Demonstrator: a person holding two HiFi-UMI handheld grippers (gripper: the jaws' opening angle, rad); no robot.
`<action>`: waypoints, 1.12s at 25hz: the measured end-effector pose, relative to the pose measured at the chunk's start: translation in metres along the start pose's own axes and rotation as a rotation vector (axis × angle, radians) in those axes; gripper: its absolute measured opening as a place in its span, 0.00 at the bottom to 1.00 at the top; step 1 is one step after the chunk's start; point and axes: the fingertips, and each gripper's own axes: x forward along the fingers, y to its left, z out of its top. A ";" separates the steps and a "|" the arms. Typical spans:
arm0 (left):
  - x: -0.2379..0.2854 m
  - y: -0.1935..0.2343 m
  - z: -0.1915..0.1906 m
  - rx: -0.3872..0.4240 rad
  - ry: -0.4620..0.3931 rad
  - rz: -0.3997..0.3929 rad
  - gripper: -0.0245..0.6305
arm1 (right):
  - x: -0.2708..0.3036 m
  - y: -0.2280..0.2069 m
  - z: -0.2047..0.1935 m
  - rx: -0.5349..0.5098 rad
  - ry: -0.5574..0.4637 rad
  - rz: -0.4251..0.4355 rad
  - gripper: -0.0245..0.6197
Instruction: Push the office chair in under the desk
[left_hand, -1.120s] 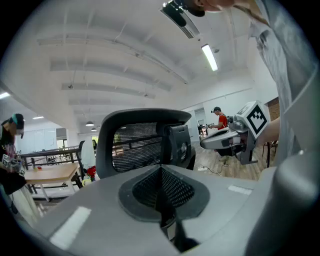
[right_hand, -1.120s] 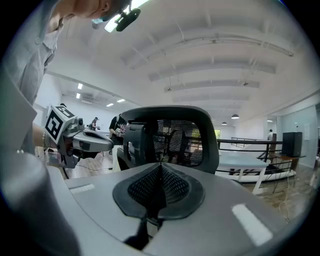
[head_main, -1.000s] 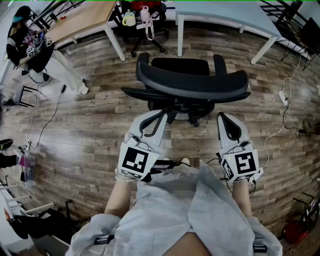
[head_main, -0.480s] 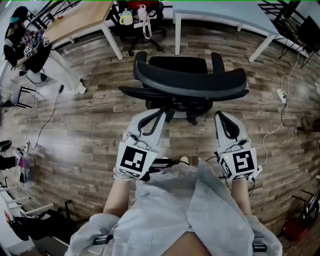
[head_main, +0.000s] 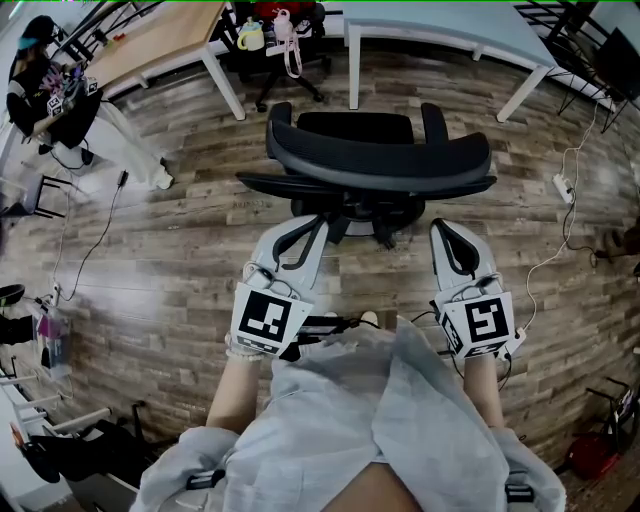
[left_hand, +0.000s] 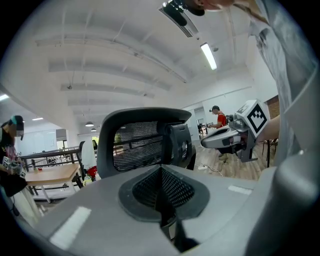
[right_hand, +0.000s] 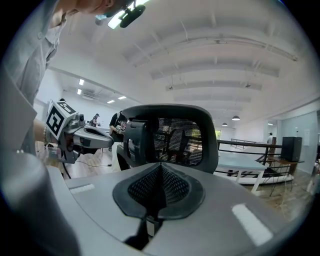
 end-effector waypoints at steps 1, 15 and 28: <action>0.000 0.001 0.000 0.000 0.001 0.004 0.04 | 0.000 -0.001 0.000 -0.001 0.003 -0.003 0.05; 0.001 0.003 -0.007 0.057 0.060 -0.006 0.05 | 0.006 -0.028 -0.009 -0.207 0.103 -0.064 0.13; -0.005 0.047 -0.020 0.160 0.177 0.042 0.27 | 0.020 -0.068 -0.043 -0.484 0.314 -0.044 0.43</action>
